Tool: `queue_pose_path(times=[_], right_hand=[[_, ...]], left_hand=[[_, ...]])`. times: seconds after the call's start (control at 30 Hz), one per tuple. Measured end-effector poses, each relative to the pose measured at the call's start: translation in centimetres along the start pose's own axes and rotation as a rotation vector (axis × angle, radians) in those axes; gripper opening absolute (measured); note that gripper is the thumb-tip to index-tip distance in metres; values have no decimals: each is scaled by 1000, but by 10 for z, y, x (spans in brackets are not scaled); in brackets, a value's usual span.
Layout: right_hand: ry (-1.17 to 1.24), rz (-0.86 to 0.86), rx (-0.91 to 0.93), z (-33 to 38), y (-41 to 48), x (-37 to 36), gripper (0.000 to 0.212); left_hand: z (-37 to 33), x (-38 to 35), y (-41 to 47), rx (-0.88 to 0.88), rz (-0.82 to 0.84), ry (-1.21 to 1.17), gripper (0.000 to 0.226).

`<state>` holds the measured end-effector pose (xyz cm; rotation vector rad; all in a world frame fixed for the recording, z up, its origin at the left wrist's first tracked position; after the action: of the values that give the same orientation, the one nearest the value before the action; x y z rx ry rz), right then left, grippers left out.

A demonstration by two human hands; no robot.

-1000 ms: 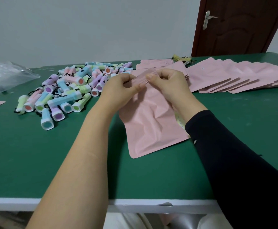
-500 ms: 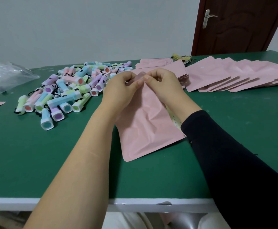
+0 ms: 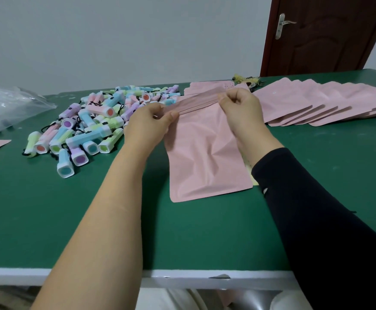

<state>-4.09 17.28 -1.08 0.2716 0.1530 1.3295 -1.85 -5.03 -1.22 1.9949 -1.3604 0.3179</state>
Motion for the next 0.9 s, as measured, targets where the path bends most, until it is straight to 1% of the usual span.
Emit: queue_pose_path(times=[0.1,0.23,0.37,0.47,0.5,0.57,0.6,0.63,0.7,0.73,0.8,0.83,0.9], right_hand=[[84,-13,-96,-7,2,5,8],[138,24,-160,-12,0,1,8],[212,48,-254,-17,-4,-2,10],[221,94,-272,-15,-7,-9,29],[218,106,-257,-13,-8,-11,31],[237,112,-229,-10,-9,-13,23],[256,104,-228,-10,-9,-11,23],[276,94,-234,-11,-8,-9,29],[301,81,-260,-15,-5,-6,43],[305,85,-280,-17,-3,-6,45],[315,97,-324,-21,-2,-7,42],[331,96,-341,-23,-2,-7,43],[393,54,-379,-27,-1,-4,47]], left_hand=[[6,6,1,39,0,-211,25],[10,-1,-2,114,22,-342,29],[8,-21,-5,237,145,-502,14],[4,-22,-4,207,130,-507,13],[3,-22,-4,207,127,-508,13],[4,-24,-5,234,159,-537,14],[4,-26,-6,247,214,-558,19],[4,-30,-9,256,292,-564,22],[4,-39,-14,271,407,-522,18],[5,-39,-15,283,405,-501,14],[9,-36,-14,303,355,-505,12],[9,-36,-14,307,361,-525,15],[7,-39,-18,310,469,-529,32]])
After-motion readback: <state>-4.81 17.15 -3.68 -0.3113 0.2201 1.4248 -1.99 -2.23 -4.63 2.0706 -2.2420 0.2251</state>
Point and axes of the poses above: each hand's wrist, its own y-axis towards the middle knuckle, its own x-axis out of the back of the hand, z = x × y, the point moved 8 cm from there along y, towards the middle knuckle, and after that the axes turned 2 degrees about -x, right-handed, at the moved point
